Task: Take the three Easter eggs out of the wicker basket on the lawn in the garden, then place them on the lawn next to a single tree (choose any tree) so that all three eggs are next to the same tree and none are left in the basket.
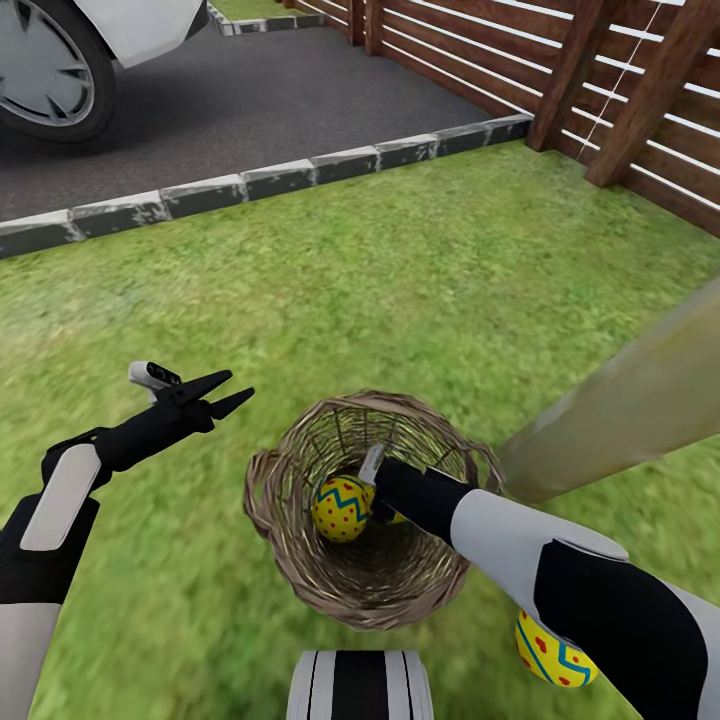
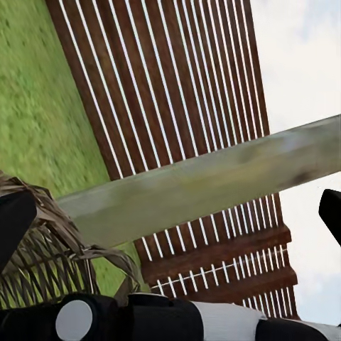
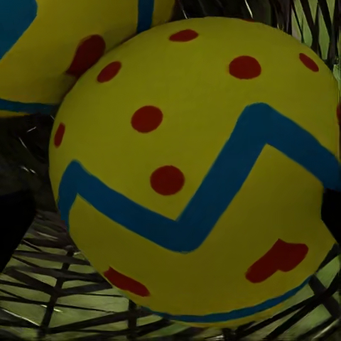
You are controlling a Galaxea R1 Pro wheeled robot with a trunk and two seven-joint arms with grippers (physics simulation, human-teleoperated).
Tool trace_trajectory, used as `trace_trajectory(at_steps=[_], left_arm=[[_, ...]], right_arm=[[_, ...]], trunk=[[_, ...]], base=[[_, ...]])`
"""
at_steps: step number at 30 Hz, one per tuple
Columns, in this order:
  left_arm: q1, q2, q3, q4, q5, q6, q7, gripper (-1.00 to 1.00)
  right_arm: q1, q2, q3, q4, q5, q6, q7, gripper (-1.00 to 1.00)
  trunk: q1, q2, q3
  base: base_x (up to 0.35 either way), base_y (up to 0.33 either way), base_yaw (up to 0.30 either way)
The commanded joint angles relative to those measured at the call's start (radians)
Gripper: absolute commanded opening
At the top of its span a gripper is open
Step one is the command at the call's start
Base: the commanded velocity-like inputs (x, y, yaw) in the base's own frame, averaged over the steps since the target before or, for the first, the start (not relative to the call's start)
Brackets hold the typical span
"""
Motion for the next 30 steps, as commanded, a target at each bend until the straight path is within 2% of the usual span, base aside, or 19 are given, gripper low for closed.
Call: trace_trajectory(at_steps=[1,12,24,27,28,30], left_arm=[[-0.001,0.000,0.000,0.001,-0.001,0.004,-0.003,1.00],[-0.001,-0.001,-0.001,0.000,-0.001,0.004,-0.003,1.00],[-0.001,-0.003,-0.002,0.001,-0.001,0.003,-0.003,1.00],[-0.001,-0.003,-0.003,0.001,-0.001,0.003,-0.003,1.00],[-0.001,-0.003,-0.003,0.001,-0.001,0.003,-0.003,1.00],[-0.001,-0.003,-0.003,0.001,-0.001,0.004,-0.003,1.00]], right_arm=[[-0.002,0.000,0.007,0.000,-0.010,0.006,-0.013,1.00],[-0.003,0.002,0.005,-0.001,-0.010,0.006,-0.083,1.00],[-0.003,0.003,0.005,-0.007,-0.008,0.002,-0.092,1.00],[-0.003,0.004,0.005,-0.007,-0.008,0.003,-0.092,1.00],[-0.003,0.004,0.006,-0.007,-0.008,0.002,-0.092,-1.00],[-0.003,0.004,0.007,-0.008,-0.008,0.003,-0.092,-1.00]], trunk=[[0.000,0.000,-0.001],[0.000,0.000,-0.001],[0.005,-0.003,-0.047],[0.005,-0.003,-0.047],[0.005,-0.003,-0.047],[0.005,-0.003,-0.047]], base=[[0.000,0.000,0.000],[0.000,0.000,0.000],[0.000,0.000,0.000],[0.000,0.000,0.000],[0.000,0.000,0.000],[0.000,0.000,0.000]])
